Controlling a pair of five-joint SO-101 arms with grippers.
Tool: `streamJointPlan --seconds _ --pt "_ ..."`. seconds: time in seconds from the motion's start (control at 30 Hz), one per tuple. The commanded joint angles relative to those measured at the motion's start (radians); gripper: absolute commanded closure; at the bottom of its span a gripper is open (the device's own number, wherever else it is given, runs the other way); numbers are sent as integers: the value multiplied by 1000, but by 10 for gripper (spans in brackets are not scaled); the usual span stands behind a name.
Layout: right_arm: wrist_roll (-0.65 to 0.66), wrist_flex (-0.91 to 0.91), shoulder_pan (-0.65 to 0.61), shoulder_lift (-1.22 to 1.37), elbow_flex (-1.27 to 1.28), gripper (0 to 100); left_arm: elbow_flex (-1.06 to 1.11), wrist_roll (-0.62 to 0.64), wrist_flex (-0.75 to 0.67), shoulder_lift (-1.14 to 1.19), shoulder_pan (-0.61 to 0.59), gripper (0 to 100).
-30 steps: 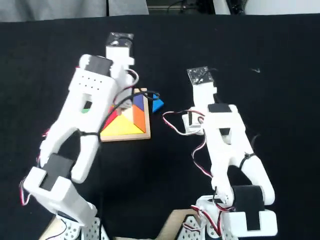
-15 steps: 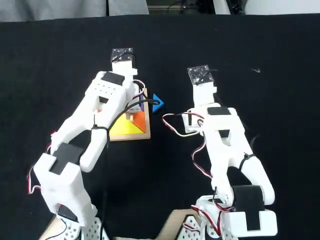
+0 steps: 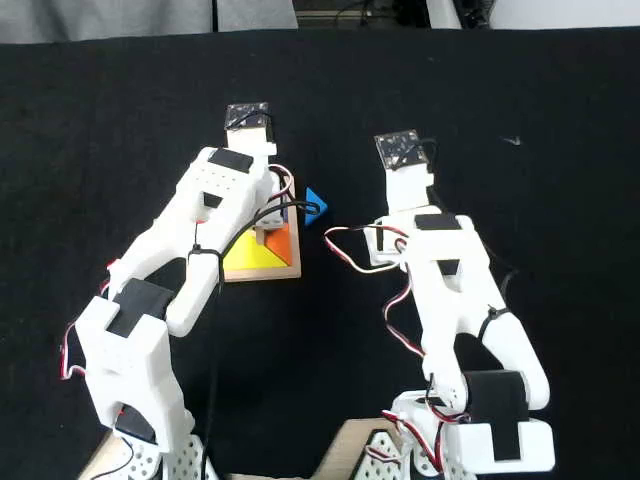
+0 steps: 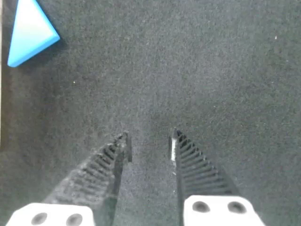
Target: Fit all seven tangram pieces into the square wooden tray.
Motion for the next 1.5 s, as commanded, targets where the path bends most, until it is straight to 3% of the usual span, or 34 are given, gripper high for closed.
streamJointPlan --seconds 0.0,0.47,1.47 --pt "-5 -18 8 -38 -7 858 -16 8 -11 -12 4 819" --pt "-5 -18 6 -38 -4 858 -16 3 -12 -12 -64 820" --pt "-5 -15 6 -38 -4 858 -13 8 -130 14 -62 820"
